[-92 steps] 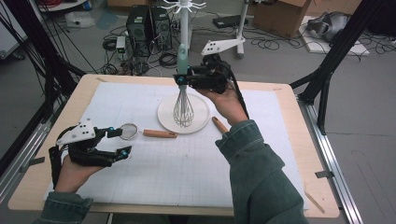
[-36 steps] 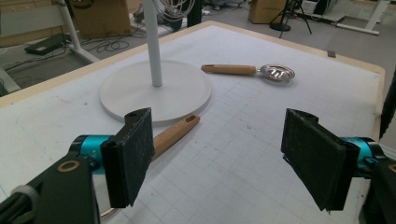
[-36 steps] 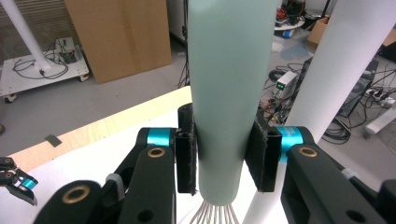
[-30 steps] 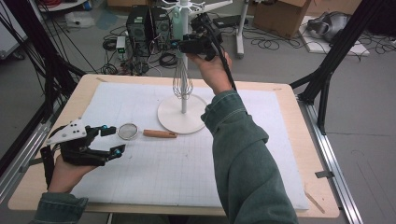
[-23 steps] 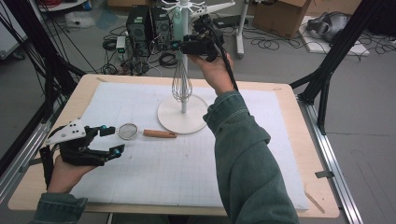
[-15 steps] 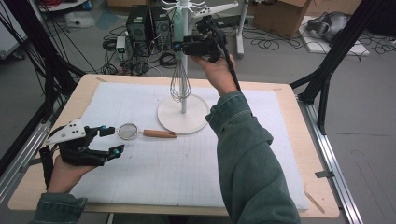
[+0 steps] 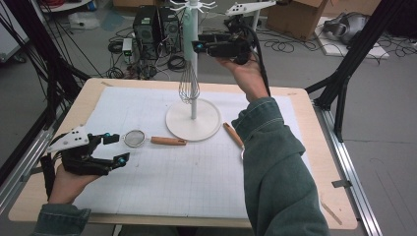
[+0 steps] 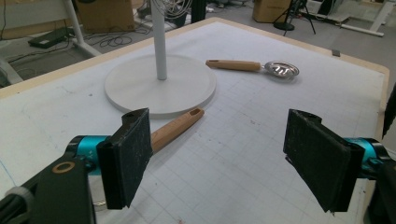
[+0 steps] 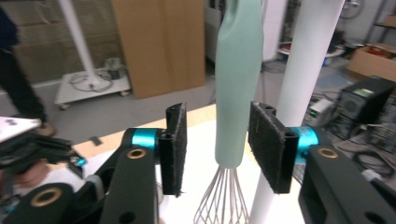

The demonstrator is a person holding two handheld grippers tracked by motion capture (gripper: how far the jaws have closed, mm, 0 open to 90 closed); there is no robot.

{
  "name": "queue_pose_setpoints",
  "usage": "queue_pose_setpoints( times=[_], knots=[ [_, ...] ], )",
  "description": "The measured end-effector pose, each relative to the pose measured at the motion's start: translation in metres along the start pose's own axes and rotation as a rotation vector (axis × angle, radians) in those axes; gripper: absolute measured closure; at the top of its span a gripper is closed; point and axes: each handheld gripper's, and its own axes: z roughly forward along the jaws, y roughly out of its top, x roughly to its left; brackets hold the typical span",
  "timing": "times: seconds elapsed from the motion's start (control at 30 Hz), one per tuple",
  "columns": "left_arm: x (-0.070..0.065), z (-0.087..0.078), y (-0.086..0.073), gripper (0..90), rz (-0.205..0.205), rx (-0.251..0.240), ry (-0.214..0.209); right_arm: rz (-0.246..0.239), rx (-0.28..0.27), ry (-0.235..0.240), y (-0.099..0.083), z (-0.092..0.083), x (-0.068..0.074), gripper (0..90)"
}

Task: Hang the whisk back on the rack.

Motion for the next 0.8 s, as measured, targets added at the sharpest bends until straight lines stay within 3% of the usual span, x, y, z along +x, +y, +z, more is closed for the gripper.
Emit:
queue_pose_setpoints(
  times=[0.3, 0.57, 0.8],
  knots=[
    [0.001, 0.001, -0.001, 22.2, -0.009, 0.005, -0.005, -0.038, 0.007, 0.052, 0.015, -0.014, -0.004, 86.2],
    [0.001, 0.003, -0.001, 18.3, -0.020, 0.002, -0.009, -0.014, -0.019, 0.070, 0.030, -0.029, -0.016, 89.1],
    [0.002, 0.003, -0.001, 15.1, -0.020, 0.002, -0.008, 0.006, -0.030, 0.050, 0.039, -0.041, -0.029, 89.1]
  ],
)
